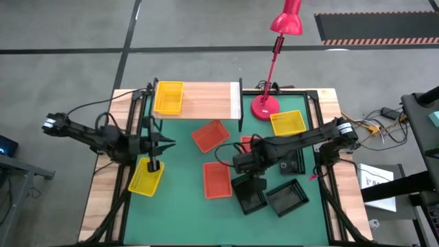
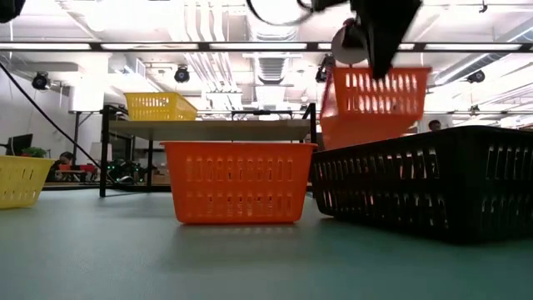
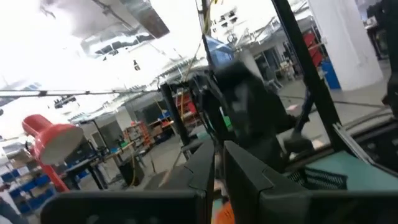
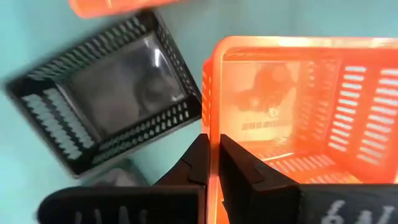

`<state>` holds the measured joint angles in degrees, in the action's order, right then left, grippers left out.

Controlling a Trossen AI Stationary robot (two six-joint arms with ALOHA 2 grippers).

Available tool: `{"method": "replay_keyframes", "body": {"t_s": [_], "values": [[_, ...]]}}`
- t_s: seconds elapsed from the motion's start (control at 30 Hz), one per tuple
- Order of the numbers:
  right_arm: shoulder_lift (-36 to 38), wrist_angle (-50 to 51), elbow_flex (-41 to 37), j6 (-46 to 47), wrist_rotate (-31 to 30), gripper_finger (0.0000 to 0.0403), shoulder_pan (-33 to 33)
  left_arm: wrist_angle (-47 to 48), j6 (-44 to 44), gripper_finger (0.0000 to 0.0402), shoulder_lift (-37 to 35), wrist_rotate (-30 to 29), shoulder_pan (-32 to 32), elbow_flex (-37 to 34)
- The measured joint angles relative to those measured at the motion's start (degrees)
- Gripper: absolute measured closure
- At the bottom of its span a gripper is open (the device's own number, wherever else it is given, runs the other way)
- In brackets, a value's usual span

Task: Stack baskets on shelf by color
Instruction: Put the right orange bin on the shelf

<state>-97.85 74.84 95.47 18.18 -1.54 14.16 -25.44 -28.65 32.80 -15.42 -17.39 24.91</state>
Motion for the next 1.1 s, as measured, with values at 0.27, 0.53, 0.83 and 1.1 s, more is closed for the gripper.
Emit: {"method": "replay_keyframes", "body": {"t_s": [0.27, 0.53, 0.83, 1.1], "values": [[-0.2, 0.1, 10.8, 5.3, -3.6, 0.0390, 1.3, -0.5, -0.6, 0.0385, -4.4, 0.1, 0.0, -1.7], [-2.6, -4.8, 20.4, 4.5, -11.9, 0.0390, 1.5, 2.5, -0.3, 0.0385, -7.6, 0.1, 0.0, -2.2], [-7.9, -10.8, 25.7, -0.8, -19.6, 0.0390, -3.4, 2.4, -0.6, 0.0385, -11.2, 0.2, 0.0, -4.2], [-13.5, -11.3, 29.0, -8.0, -20.9, 0.0390, -10.4, 1.9, -0.3, 0.0385, -16.3, 0.2, 0.0, -5.8]]}}
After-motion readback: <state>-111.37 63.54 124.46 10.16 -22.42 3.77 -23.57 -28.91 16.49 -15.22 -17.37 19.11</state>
